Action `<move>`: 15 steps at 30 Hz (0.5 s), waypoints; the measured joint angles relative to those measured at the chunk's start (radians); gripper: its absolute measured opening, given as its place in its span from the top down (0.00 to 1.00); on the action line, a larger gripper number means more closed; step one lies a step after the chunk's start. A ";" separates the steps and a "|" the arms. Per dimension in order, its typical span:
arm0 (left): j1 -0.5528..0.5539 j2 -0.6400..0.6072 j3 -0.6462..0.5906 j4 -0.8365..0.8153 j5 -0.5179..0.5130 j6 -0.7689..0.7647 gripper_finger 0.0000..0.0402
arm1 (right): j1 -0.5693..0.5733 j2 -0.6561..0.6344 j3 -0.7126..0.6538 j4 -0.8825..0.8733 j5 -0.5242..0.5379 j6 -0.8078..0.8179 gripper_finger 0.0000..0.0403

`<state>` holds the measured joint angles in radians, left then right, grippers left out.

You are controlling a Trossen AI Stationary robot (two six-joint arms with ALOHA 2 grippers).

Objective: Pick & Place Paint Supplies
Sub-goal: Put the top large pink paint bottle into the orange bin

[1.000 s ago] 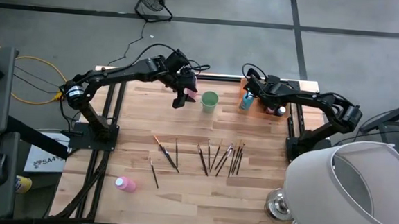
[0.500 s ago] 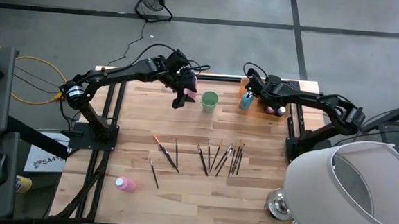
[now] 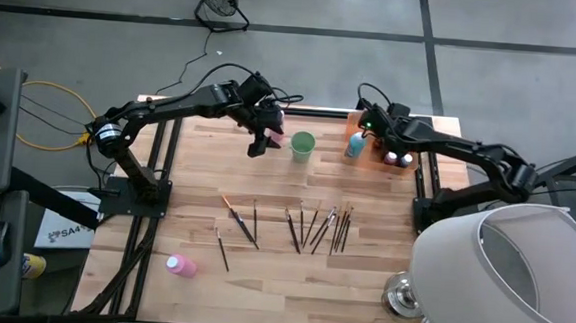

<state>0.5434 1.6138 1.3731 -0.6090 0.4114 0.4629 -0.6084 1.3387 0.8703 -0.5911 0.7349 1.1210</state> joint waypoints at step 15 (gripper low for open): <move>0.000 0.000 0.000 0.024 -0.021 -0.051 0.44 | 0.100 -0.075 0.000 0.315 -0.027 -0.418 0.58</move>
<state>0.5434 1.6138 1.3731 -0.5847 0.3904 0.4120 -0.5088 1.2635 0.8703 -0.2760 0.7084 0.7030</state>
